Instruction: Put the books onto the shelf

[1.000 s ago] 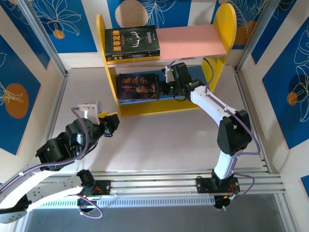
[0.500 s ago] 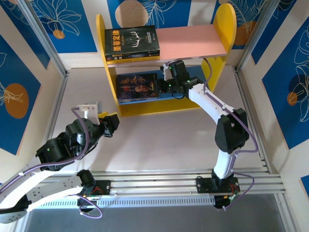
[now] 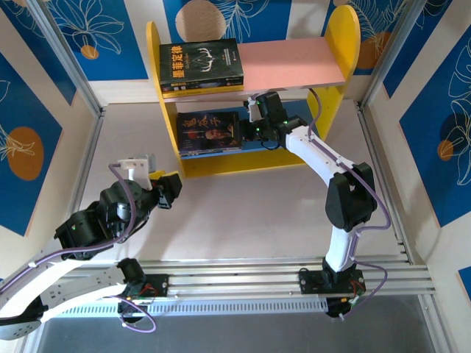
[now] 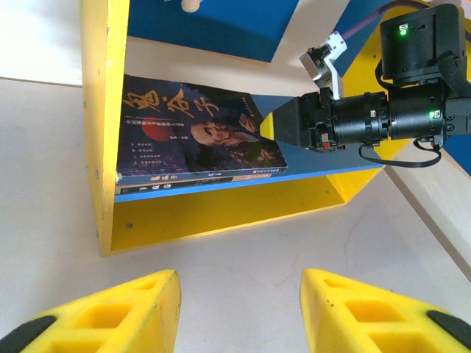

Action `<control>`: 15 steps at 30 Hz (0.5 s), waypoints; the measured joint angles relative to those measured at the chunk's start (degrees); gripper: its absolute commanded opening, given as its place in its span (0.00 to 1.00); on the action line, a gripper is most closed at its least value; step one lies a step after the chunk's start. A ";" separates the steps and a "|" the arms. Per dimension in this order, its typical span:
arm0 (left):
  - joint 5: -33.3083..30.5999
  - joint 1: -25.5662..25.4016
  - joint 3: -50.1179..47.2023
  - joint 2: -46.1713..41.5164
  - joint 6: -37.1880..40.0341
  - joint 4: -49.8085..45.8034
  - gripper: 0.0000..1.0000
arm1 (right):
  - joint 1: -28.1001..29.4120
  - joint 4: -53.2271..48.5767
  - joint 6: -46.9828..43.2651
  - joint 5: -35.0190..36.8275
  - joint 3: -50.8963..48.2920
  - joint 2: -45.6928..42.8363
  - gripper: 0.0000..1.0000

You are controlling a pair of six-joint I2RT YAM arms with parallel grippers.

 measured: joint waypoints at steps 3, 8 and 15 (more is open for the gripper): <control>0.00 0.00 0.00 0.00 0.00 0.00 0.47 | 0.00 -0.13 0.00 0.00 0.15 0.11 0.35; 0.00 0.00 0.00 -0.02 0.00 0.00 0.47 | 0.00 -0.22 0.02 0.00 0.37 0.35 0.35; 0.00 0.00 0.00 -0.02 0.00 0.00 0.48 | 0.00 -0.26 0.04 0.02 0.68 0.68 0.35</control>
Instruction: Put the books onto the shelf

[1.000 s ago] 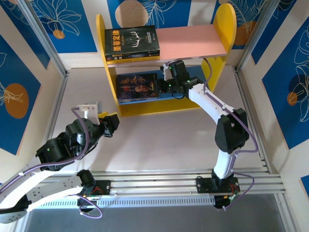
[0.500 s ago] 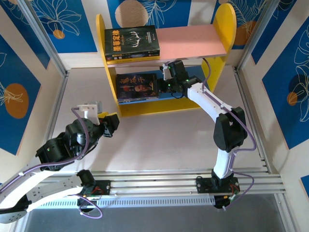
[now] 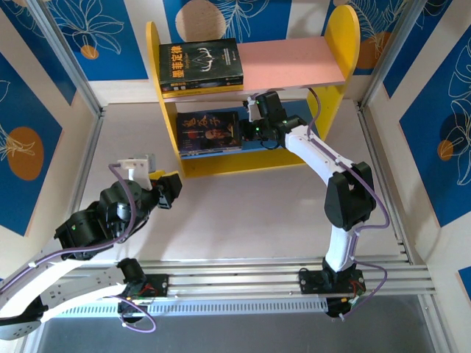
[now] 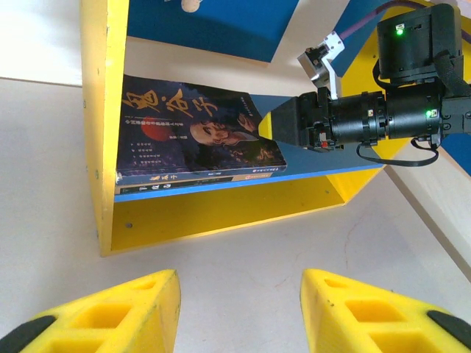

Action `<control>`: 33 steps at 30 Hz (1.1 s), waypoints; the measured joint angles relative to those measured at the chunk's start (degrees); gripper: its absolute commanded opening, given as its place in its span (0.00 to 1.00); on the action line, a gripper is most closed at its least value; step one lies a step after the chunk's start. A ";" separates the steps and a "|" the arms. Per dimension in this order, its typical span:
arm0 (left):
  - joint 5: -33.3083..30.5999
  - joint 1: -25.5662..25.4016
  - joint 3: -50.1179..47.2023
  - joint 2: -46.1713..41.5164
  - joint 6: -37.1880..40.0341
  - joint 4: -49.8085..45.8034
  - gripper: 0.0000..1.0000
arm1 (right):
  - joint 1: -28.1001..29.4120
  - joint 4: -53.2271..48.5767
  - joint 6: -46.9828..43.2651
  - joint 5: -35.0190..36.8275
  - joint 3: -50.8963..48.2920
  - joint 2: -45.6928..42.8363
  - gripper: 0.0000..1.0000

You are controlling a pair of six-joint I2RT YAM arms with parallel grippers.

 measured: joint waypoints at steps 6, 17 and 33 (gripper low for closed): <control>0.00 0.00 0.00 0.00 0.00 0.00 0.48 | 0.00 -0.24 0.17 0.02 0.55 0.35 0.35; 0.00 0.00 0.00 -0.22 0.00 0.00 0.48 | 0.24 -0.20 0.09 1.07 0.46 0.39 0.37; 0.02 0.00 0.00 0.07 0.00 0.02 0.50 | 1.31 -0.13 -0.50 3.65 -3.08 -3.61 0.39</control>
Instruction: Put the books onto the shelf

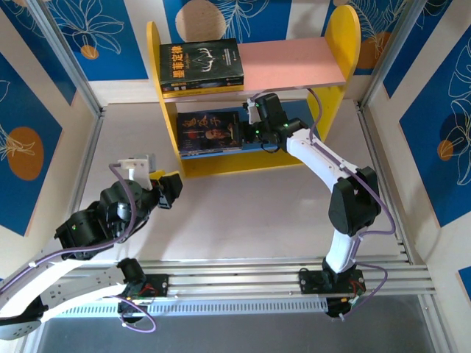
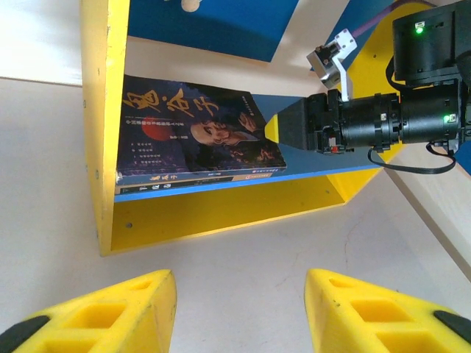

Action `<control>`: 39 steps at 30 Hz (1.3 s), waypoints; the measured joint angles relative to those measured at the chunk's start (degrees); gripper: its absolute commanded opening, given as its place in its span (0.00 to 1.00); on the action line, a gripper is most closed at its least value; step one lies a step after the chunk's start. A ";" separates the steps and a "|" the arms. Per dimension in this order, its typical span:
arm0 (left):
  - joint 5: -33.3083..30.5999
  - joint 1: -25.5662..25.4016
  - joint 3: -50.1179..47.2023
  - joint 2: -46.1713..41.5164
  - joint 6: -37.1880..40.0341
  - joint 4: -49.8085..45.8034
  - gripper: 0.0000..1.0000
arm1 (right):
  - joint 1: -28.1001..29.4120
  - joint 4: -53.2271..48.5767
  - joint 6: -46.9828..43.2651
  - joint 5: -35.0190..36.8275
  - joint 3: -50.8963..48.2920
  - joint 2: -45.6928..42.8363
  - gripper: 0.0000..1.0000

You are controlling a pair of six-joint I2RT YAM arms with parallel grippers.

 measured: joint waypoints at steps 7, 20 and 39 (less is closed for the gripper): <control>-0.02 0.00 0.00 0.00 0.00 0.00 0.50 | 0.59 -0.02 0.00 1.27 -2.54 -0.63 0.39; -0.02 0.00 0.00 -0.04 0.00 0.00 0.50 | 1.70 0.44 0.00 2.12 -3.50 -2.86 0.36; -0.02 0.00 0.00 -0.07 0.02 -0.02 0.50 | 1.57 2.54 0.79 1.42 -4.42 -3.30 0.35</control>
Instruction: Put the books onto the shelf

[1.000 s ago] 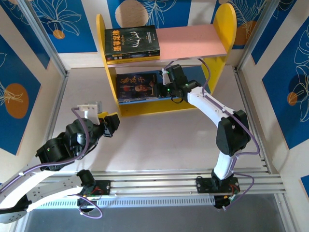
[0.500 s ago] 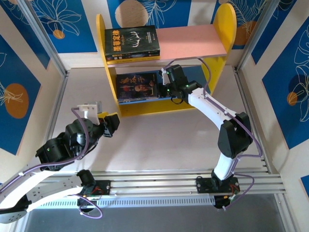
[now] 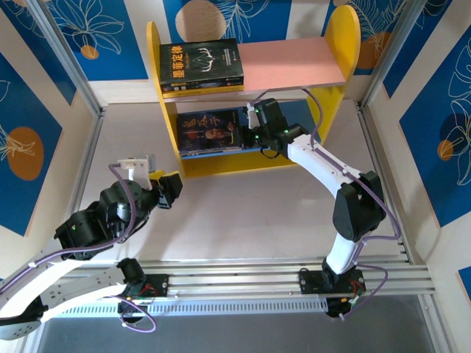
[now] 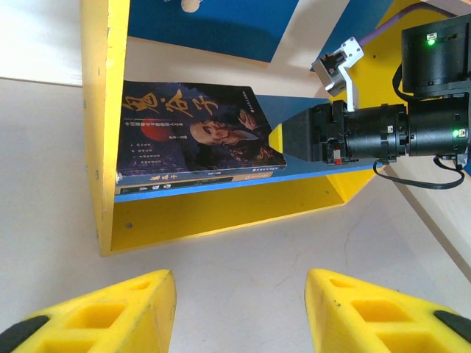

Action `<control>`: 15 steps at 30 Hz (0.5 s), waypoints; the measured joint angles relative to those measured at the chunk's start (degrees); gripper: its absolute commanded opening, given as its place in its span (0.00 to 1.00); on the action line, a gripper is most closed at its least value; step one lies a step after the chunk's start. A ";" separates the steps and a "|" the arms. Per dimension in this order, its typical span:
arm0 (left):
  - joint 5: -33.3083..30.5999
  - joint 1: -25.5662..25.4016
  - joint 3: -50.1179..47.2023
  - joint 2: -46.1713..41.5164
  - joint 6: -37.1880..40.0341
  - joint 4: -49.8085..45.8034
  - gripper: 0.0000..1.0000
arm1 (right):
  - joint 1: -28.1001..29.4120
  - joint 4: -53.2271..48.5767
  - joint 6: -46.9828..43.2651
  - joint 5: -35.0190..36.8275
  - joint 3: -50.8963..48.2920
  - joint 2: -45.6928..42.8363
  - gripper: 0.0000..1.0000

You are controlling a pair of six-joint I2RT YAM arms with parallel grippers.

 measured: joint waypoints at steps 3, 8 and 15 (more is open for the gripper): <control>0.02 0.00 0.00 -0.07 0.00 0.00 0.50 | -0.22 0.55 0.37 -0.66 0.00 0.00 0.35; 0.02 0.00 0.00 -0.11 -0.02 0.00 0.50 | -0.39 0.92 0.59 -1.14 0.00 0.04 0.35; 0.02 0.00 0.00 -0.48 -0.02 0.00 0.50 | -0.63 0.98 0.90 -1.77 0.13 0.22 0.34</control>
